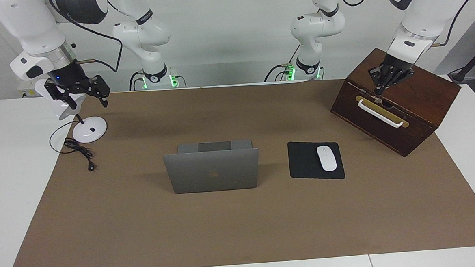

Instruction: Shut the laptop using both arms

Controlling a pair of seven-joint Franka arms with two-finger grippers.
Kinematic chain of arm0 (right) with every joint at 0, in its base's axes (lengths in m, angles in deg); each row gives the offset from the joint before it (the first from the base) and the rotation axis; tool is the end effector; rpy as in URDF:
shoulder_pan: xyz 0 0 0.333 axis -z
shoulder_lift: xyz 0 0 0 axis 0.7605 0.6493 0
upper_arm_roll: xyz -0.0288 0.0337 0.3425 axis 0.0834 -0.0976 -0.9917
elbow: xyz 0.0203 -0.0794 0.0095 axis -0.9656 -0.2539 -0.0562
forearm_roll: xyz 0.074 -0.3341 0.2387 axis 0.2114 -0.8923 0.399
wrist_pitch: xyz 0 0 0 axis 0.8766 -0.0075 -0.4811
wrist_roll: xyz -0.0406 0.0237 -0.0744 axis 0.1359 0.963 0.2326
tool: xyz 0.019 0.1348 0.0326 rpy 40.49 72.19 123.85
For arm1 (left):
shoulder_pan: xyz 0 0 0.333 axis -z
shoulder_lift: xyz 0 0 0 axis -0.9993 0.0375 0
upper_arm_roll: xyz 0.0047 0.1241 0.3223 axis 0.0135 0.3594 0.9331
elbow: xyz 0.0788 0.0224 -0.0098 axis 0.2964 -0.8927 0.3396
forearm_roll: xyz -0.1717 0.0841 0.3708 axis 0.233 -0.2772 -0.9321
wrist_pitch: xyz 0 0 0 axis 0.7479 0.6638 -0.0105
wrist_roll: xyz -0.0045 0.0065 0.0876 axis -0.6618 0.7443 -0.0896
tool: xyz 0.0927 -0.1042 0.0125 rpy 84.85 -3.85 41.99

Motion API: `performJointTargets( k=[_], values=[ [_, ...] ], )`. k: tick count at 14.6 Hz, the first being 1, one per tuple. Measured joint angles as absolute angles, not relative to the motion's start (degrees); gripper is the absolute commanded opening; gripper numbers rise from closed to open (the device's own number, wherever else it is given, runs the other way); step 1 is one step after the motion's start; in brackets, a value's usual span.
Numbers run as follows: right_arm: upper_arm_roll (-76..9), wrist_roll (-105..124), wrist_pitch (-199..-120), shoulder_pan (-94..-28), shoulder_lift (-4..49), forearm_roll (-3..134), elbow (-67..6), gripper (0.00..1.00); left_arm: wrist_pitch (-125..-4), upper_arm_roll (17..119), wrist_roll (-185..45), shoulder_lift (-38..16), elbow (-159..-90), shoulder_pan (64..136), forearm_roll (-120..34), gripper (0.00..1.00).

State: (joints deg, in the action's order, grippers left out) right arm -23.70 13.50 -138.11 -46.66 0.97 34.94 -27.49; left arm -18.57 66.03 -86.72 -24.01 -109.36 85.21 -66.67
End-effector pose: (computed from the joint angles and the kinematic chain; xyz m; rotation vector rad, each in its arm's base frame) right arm 0.5466 -0.0503 0.6002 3.1397 -0.0192 0.0404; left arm 0.5656 -0.0248 0.6153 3.1209 -0.0877 0.0265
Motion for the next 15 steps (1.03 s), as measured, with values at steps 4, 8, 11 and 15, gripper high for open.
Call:
performJointTargets(
  k=[4, 8, 11, 15],
  values=[
    [-23.59, 13.45, -138.13, -46.26, 0.97, 34.94, -27.49, 1.0, -23.63, 65.87, -86.46, -23.98, -109.81, 85.42, -65.07, 0.0],
    [-23.56, 13.37, -138.16, -46.29, 0.97, 34.94, -27.49, 1.0, -25.37, 65.58, -81.75, -23.97, -110.26, 87.75, -63.41, 0.0],
    [-23.69, 13.37, -138.16, -46.35, 0.97, 34.94, -27.51, 1.0, -31.34, 65.45, -80.53, -24.35, -113.69, 89.72, -61.07, 0.0],
    [-23.61, 13.38, -138.19, -46.28, 0.97, 34.94, -27.52, 1.0, -47.28, 65.26, -80.17, -28.18, -126.32, 94.33, -58.97, 0.0]
  ],
)
